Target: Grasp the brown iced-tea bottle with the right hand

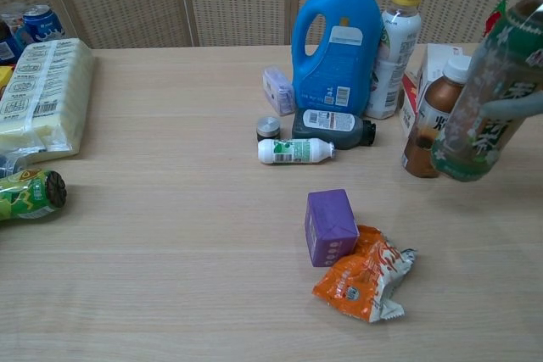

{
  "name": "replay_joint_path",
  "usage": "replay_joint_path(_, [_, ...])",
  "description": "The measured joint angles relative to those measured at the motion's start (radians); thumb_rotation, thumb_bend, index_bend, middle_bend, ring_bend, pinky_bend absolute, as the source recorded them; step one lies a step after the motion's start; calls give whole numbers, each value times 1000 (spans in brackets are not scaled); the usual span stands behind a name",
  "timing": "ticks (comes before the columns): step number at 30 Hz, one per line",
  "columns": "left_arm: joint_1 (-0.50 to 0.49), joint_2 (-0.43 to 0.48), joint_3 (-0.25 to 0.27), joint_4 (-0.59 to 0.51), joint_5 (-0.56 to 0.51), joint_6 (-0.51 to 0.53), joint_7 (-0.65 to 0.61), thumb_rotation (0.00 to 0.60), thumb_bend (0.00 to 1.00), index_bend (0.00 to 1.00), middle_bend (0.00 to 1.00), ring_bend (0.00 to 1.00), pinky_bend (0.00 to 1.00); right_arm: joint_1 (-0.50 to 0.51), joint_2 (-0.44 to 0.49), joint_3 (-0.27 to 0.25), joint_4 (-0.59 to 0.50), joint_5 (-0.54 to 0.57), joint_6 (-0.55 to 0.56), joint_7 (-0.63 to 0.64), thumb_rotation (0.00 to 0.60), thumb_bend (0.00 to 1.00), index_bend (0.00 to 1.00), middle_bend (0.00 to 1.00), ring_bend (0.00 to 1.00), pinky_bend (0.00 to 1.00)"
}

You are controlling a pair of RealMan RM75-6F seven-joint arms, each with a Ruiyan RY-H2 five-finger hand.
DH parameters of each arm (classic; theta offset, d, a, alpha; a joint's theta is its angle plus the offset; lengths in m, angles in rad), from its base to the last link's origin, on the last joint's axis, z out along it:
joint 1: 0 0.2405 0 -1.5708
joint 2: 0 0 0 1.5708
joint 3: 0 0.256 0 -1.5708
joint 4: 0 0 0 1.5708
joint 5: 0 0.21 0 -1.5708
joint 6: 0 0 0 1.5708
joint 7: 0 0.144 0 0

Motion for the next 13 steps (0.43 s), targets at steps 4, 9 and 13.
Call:
replay_joint_path(4, [8,1,3,8,9,14,-12,600,375,0,0,0,0,-4,63,22,-83,4,24,-25,600,126,698,1000,696,544])
replay_joint_path(9, [15,-4,6,23,14,22,-30,600,374,0,0,0,0,-10,134,50,-176,16,46,-56,600,122,704,1000,704,544])
replay_joint_path(13, [14,-7,3,31,15,23,-41,600,376,0,0,0,0,-12,168,62,-219,22,50,-88,600,124,705,1000,705,544])
